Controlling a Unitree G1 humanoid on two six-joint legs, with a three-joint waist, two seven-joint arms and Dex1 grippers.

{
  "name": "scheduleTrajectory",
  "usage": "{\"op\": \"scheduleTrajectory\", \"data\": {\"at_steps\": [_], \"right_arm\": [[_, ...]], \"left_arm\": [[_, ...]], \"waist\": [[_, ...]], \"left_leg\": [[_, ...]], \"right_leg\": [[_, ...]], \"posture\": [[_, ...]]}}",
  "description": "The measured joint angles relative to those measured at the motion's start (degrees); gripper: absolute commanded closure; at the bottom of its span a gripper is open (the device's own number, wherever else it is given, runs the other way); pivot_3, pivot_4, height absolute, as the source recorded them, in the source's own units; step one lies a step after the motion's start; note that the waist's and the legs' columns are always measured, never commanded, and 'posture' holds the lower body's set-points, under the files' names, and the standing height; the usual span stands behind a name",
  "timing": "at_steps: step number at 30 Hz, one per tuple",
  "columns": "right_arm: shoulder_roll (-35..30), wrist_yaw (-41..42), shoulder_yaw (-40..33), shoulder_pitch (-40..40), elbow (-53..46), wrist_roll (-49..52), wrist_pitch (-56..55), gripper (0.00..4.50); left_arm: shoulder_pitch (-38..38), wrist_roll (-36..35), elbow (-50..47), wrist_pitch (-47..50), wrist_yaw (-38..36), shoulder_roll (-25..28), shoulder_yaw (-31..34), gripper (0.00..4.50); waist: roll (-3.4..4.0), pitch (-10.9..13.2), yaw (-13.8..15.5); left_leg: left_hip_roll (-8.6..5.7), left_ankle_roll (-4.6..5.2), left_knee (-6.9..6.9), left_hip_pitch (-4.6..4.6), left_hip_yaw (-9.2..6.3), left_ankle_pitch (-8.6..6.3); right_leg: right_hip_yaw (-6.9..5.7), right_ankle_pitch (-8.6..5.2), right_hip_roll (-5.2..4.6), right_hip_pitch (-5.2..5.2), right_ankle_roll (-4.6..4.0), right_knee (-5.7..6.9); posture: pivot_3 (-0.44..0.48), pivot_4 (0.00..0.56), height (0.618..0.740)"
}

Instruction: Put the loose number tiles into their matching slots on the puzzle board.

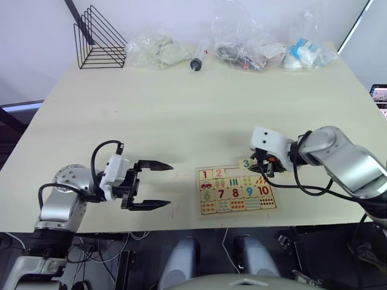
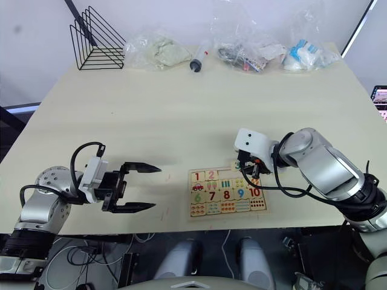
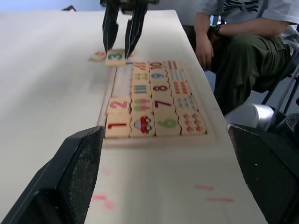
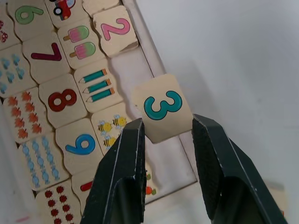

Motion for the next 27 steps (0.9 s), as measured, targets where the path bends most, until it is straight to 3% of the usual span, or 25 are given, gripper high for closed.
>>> {"op": "scheduleTrajectory", "data": {"at_steps": [27], "right_arm": [[8.05, -12.26, 7.06, -4.64, -1.87, 5.04, 14.64, 3.63]], "left_arm": [[-0.57, 0.7, -1.4, 3.11, 0.25, -1.25, 0.02, 0.0]], "waist": [[-0.02, -0.01, -0.19]], "left_leg": [[-0.03, 0.0, -0.01, -0.02, -0.12, 0.0]], "right_leg": [[-0.15, 0.04, 0.01, 0.0, -0.07, 0.03]], "posture": [[0.0, 0.15, 0.74]]}}
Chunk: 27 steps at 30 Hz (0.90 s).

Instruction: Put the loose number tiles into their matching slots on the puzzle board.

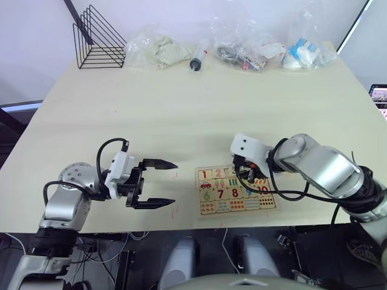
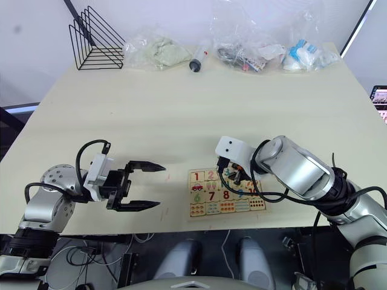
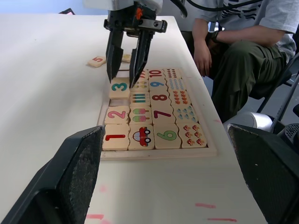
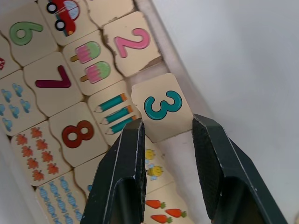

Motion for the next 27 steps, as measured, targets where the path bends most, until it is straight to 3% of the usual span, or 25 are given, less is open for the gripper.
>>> {"op": "scheduleTrajectory", "data": {"at_steps": [27], "right_arm": [[0.72, -4.78, 2.58, -0.69, -0.05, 2.06, -1.02, 3.63]], "left_arm": [[0.82, 0.01, -0.47, 0.03, -0.29, 0.0, 0.01, 0.0]], "waist": [[0.0, 0.0, -0.04]], "left_leg": [[-0.01, 0.0, 0.0, 0.01, -0.01, 0.0]], "right_leg": [[-0.02, 0.0, 0.0, 0.0, -0.01, 0.01]], "posture": [[0.0, 0.15, 0.74]]}}
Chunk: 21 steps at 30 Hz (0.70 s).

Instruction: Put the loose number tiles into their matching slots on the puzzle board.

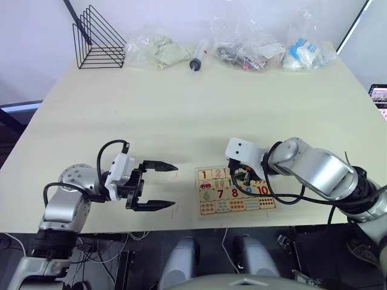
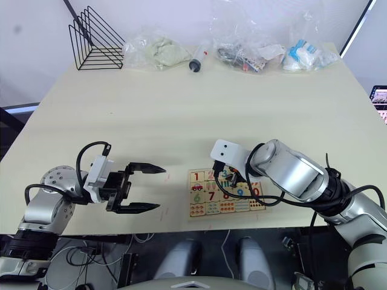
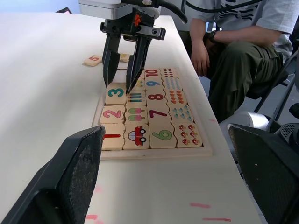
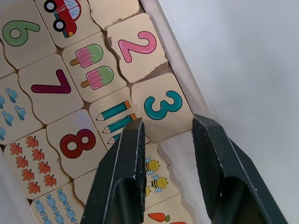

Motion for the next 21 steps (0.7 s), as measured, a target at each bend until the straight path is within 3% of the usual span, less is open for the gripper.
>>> {"op": "scheduleTrajectory", "data": {"at_steps": [12, 13, 15, 16, 19, 21], "right_arm": [[-0.01, 0.02, 0.39, 0.0, 0.18, 0.1, -0.69, 3.63], [-0.06, 0.04, 0.47, 0.0, 0.19, 0.1, -0.77, 2.61], [-0.07, 0.13, 0.75, 0.0, 0.2, 0.17, -0.83, 1.97], [-0.08, 0.13, 0.75, 0.0, 0.2, 0.17, -0.88, 1.1], [-0.1, 0.13, 0.75, 0.0, 0.22, 0.17, -1.19, 0.37], [-0.35, 0.28, 0.73, 0.0, 0.23, 0.19, -1.73, 0.37]], "left_arm": [[0.06, 0.0, 0.0, 0.0, -0.02, -0.01, 0.0, 0.0], [0.06, 0.0, 0.0, 0.0, -0.01, -0.01, 0.0, 0.0], [0.07, 0.0, 0.0, 0.0, 0.03, -0.05, 0.0, 0.0], [0.07, 0.0, 0.0, 0.0, 0.06, -0.09, 0.01, 0.0], [0.13, 0.0, 0.0, -0.01, 0.07, -0.13, 0.01, 0.0], [0.2, 0.0, 0.0, -0.03, 0.05, -0.13, 0.02, 0.0]], "waist": [[0.0, 0.0, 0.0], [0.0, 0.0, 0.0], [0.0, 0.0, -0.01], [0.0, 0.0, -0.01], [0.0, 0.0, -0.01], [0.0, 0.0, 0.0]], "left_leg": [[0.0, 0.0, 0.0, 0.0, 0.0, 0.0], [0.0, 0.0, 0.0, 0.0, 0.0, 0.0], [0.0, 0.0, 0.0, 0.0, 0.0, 0.0], [0.0, 0.0, 0.0, 0.0, 0.0, 0.0], [0.0, 0.0, 0.0, 0.0, 0.0, 0.0], [0.0, 0.0, 0.0, 0.0, 0.0, 0.0]], "right_leg": [[0.0, 0.0, 0.0, 0.0, 0.0, 0.0], [0.0, 0.0, 0.0, 0.0, 0.0, 0.0], [0.0, 0.0, 0.0, 0.0, 0.0, 0.0], [0.0, 0.0, 0.0, 0.0, 0.0, 0.0], [0.0, 0.0, 0.0, 0.0, 0.0, 0.0], [0.0, 0.0, 0.0, 0.0, 0.0, 0.0]], "posture": [[0.0, 0.15, 0.74], [0.0, 0.15, 0.74], [0.0, 0.15, 0.74], [0.0, 0.15, 0.74], [0.0, 0.15, 0.74], [0.0, 0.15, 0.74]]}}
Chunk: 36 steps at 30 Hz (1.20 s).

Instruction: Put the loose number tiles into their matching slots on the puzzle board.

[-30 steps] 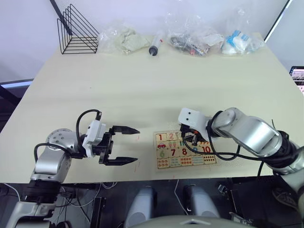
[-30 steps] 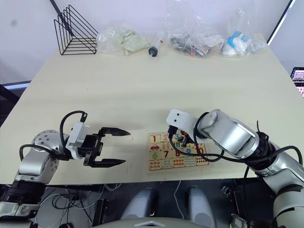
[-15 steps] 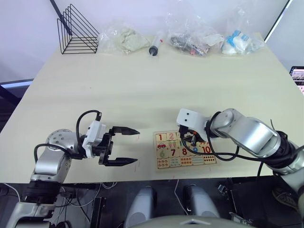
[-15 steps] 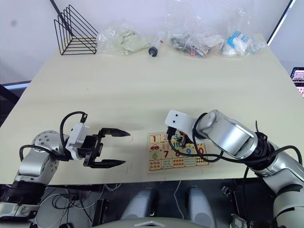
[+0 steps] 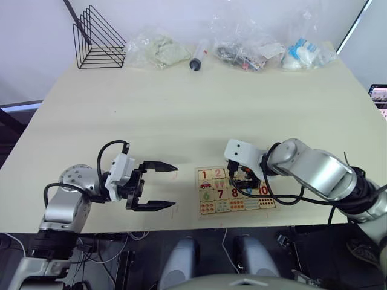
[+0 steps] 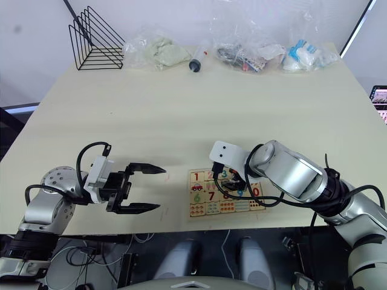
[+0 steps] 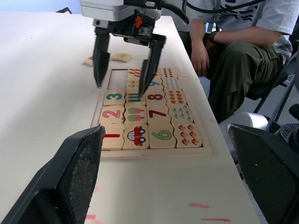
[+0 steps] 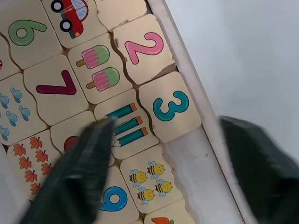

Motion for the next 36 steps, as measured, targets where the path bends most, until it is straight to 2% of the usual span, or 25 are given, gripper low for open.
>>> {"op": "scheduleTrajectory", "data": {"at_steps": [6, 13, 14, 15, 16, 17, 21, 28, 36], "right_arm": [[-1.26, 1.42, -1.71, 0.24, 0.0, 0.49, -2.99, 0.37], [-0.66, 3.05, -10.38, 5.54, 2.37, 1.69, -12.56, 0.37], [-0.62, 3.7, -11.79, 6.9, 3.13, 1.83, -15.2, 0.89], [-0.51, 4.13, -13.21, 8.3, 3.79, 2.05, -17.75, 1.2], [-0.39, 5.04, -15.1, 10.39, 4.93, 2.21, -21.45, 1.93], [-0.4, 5.32, -15.49, 11.07, 5.27, 2.2, -22.51, 2.35], [0.32, 8.54, -18.2, 16.51, 8.37, 2.13, -33.27, 4.48], [2.61, 14.4, -19.85, 23.74, 14.27, 1.81, -48.72, 4.48], [4.65, 16.5, -20.85, 25.62, 20.89, -0.53, -57.54, 4.48]], "left_arm": [[0.03, 0.0, 0.03, -0.1, -0.29, 0.0, 0.06, 0.0], [-0.5, -0.04, 0.81, -0.5, -0.49, -0.64, 0.6, 0.0], [-0.71, -0.06, 0.81, -0.54, -0.34, -0.8, 0.65, 0.0], [-0.7, -0.08, 0.88, -0.61, -0.25, -0.89, 0.77, 0.0], [-0.69, -0.07, 1.02, -0.76, -0.25, -0.98, 0.81, 0.0], [-0.7, -0.07, 1.14, -0.8, -0.26, -0.99, 0.81, 0.0], [-0.75, -0.05, 2.01, -1.22, -0.27, -1.54, 1.12, 0.0], [-0.87, 0.39, 3.08, -2.74, -0.11, -2.57, 1.82, 0.0], [-0.78, 1.2, 3.79, -3.75, 0.3, -2.81, 2.3, 0.0]], "waist": [[0.0, 0.0, 0.01], [-0.03, -0.02, 0.07], [-0.05, -0.03, 0.11], [-0.05, -0.03, 0.1], [-0.06, -0.03, 0.08], [-0.05, -0.03, 0.06], [-0.07, -0.04, 0.07], [-0.08, -0.05, 0.06], [-0.08, -0.05, 0.09]], "left_leg": [[0.0, 0.0, 0.0, 0.0, 0.0, 0.0], [-0.01, 0.0, 0.01, 0.0, 0.01, 0.0], [-0.01, 0.0, 0.01, 0.0, 0.01, 0.0], [-0.01, 0.0, 0.01, 0.0, 0.01, 0.0], [-0.02, 0.0, 0.01, 0.0, 0.02, 0.0], [-0.01, 0.0, 0.01, 0.0, 0.02, 0.0], [-0.01, 0.0, 0.01, 0.01, 0.02, 0.0], [0.0, 0.0, 0.05, 0.04, 0.02, 0.0], [-0.03, -0.01, 0.06, 0.07, 0.02, 0.01]], "right_leg": [[0.0, 0.0, 0.0, 0.0, 0.0, 0.0], [-0.01, 0.0, 0.0, 0.01, 0.01, 0.0], [-0.01, 0.0, 0.0, 0.02, 0.01, 0.0], [-0.01, 0.0, 0.0, 0.02, 0.01, 0.0], [-0.01, 0.0, 0.0, 0.03, 0.01, 0.0], [-0.01, 0.0, 0.0, 0.02, 0.01, 0.01], [-0.01, 0.0, 0.01, 0.03, 0.0, 0.01], [-0.01, 0.01, 0.01, 0.06, 0.0, 0.04], [-0.01, 0.03, 0.02, 0.07, -0.03, 0.05]], "posture": [[0.0, 0.15, 0.74], [0.0, 0.15, 0.74], [0.0, 0.15, 0.74], [0.0, 0.15, 0.74], [0.0, 0.15, 0.74], [0.0, 0.15, 0.74], [0.0, 0.15, 0.74], [0.0, 0.15, 0.74], [0.0, 0.15, 0.74]]}}
